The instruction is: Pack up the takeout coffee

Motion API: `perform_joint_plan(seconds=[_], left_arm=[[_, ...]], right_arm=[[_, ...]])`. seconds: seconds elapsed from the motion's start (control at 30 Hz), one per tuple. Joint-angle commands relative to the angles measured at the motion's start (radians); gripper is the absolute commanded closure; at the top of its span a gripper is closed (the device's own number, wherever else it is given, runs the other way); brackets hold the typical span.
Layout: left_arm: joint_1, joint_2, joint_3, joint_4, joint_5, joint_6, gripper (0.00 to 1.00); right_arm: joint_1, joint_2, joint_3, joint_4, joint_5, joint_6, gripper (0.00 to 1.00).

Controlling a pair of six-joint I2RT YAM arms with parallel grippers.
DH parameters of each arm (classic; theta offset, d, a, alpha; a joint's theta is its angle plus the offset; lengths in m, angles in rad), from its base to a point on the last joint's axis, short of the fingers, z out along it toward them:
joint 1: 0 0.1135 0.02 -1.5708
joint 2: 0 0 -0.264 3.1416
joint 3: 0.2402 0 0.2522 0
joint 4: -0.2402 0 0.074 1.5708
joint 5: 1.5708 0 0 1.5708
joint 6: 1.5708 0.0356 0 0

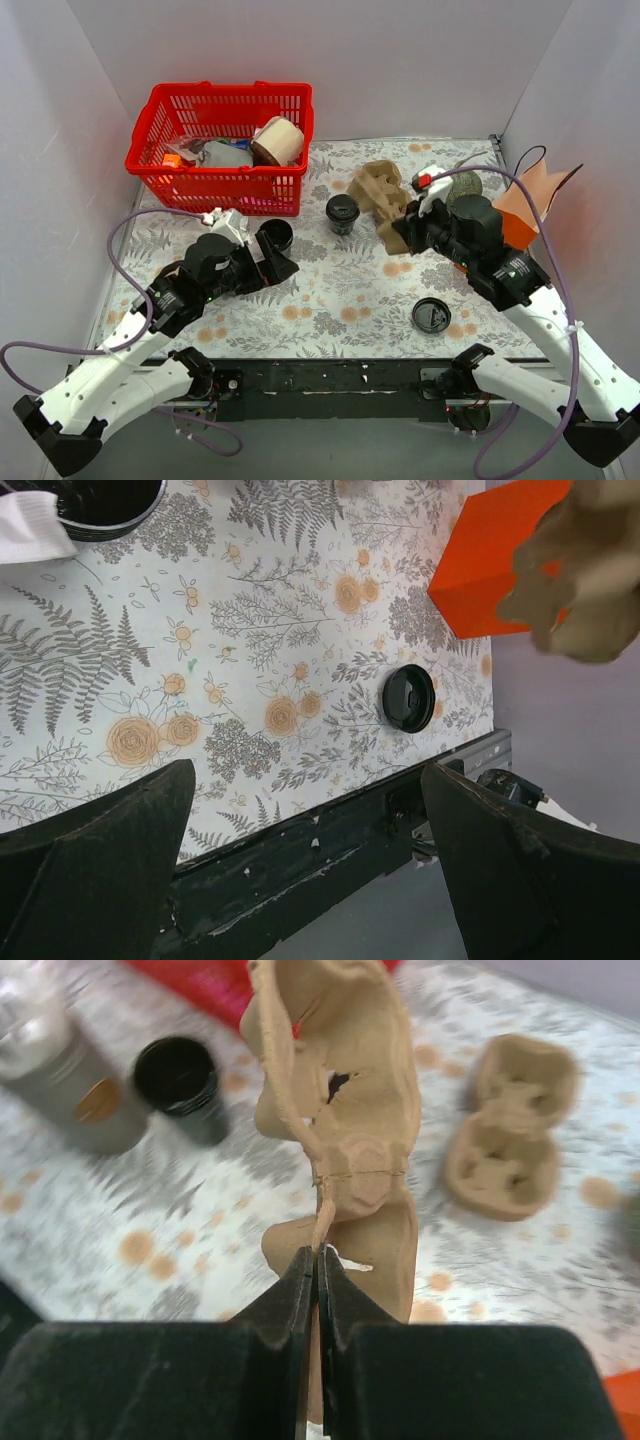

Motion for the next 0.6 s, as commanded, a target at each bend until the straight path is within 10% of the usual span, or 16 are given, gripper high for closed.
perform_joint_plan(seconds=[0.0,0.57], left_arm=[[-0.002,-0.051,0.078,-0.128,-0.098,-0.015,0.02],[-0.002,-0.102,0.224,-0.343,-0.245,-0.087,0.02]], right_arm=[[0.037,-0.004,-0.055,-0.009,-0.407,-0.041,0.99],[0.556,0.281,-0.207,0.305,-0.348,-0.782,0.99]])
